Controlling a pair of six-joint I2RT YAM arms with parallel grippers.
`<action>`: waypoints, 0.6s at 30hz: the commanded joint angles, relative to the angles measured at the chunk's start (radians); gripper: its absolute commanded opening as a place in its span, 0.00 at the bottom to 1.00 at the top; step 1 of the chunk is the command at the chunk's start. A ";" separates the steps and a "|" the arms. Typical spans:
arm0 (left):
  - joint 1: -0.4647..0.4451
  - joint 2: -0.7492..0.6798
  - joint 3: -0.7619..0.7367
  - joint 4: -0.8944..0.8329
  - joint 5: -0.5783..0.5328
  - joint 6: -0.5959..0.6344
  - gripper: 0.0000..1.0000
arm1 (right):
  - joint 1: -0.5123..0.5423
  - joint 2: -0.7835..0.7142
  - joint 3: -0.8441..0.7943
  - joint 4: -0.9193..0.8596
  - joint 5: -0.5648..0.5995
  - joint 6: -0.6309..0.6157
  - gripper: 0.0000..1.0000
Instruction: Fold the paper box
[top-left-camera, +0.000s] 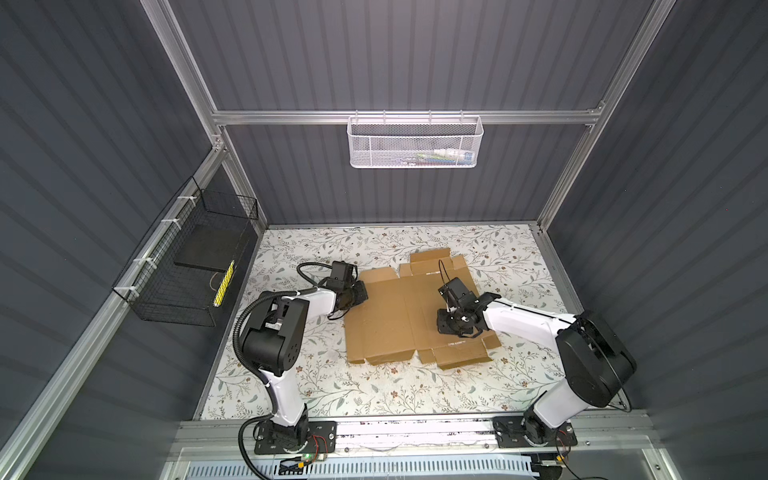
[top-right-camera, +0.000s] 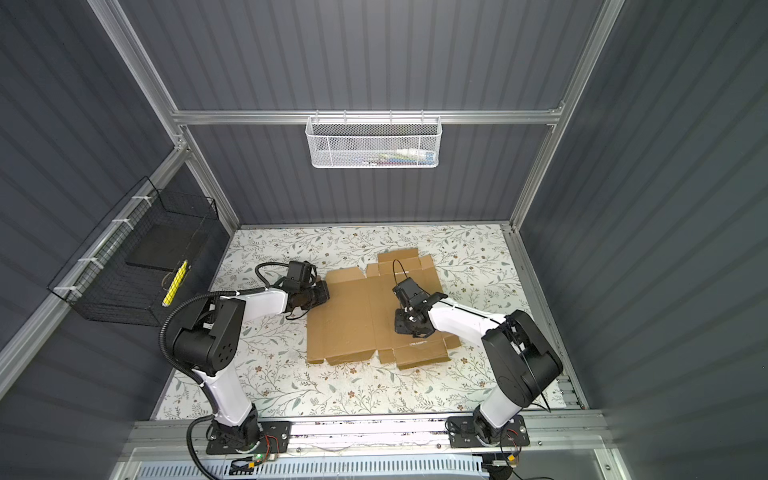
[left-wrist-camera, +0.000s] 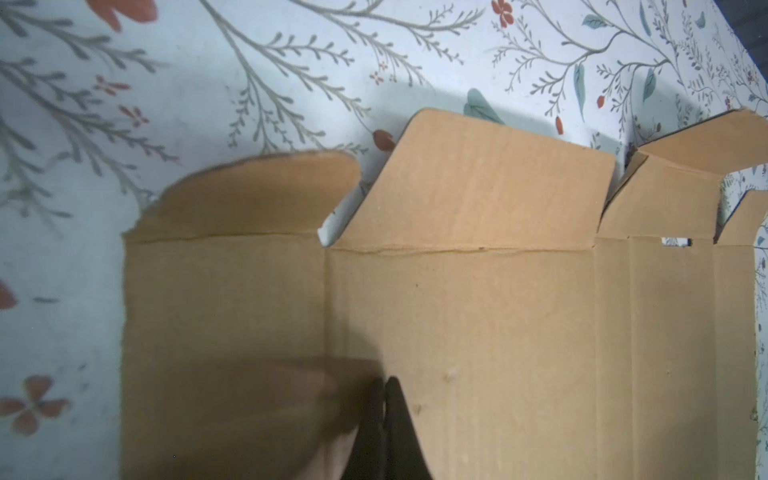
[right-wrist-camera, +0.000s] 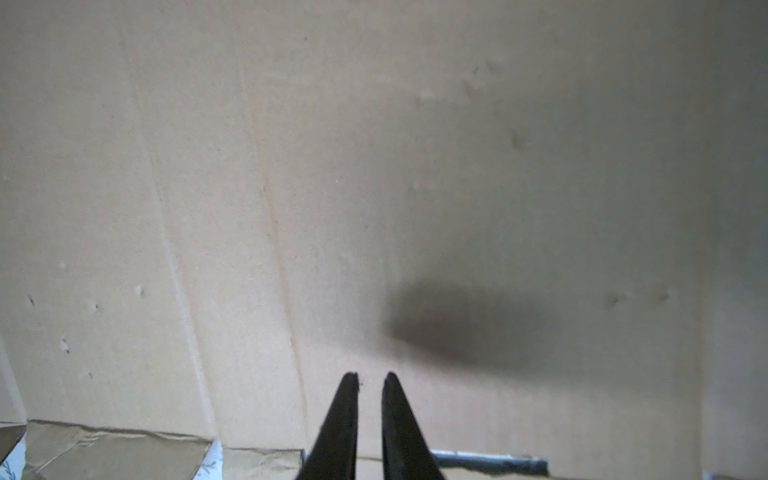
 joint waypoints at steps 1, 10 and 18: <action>0.005 0.022 -0.034 -0.024 -0.011 0.025 0.00 | -0.007 0.040 0.035 -0.003 -0.007 -0.010 0.16; 0.005 -0.002 -0.107 0.020 -0.013 -0.002 0.00 | -0.040 0.114 0.070 0.007 -0.041 -0.029 0.16; 0.004 -0.021 -0.193 0.110 0.052 -0.059 0.00 | -0.074 0.199 0.133 0.005 -0.047 -0.073 0.16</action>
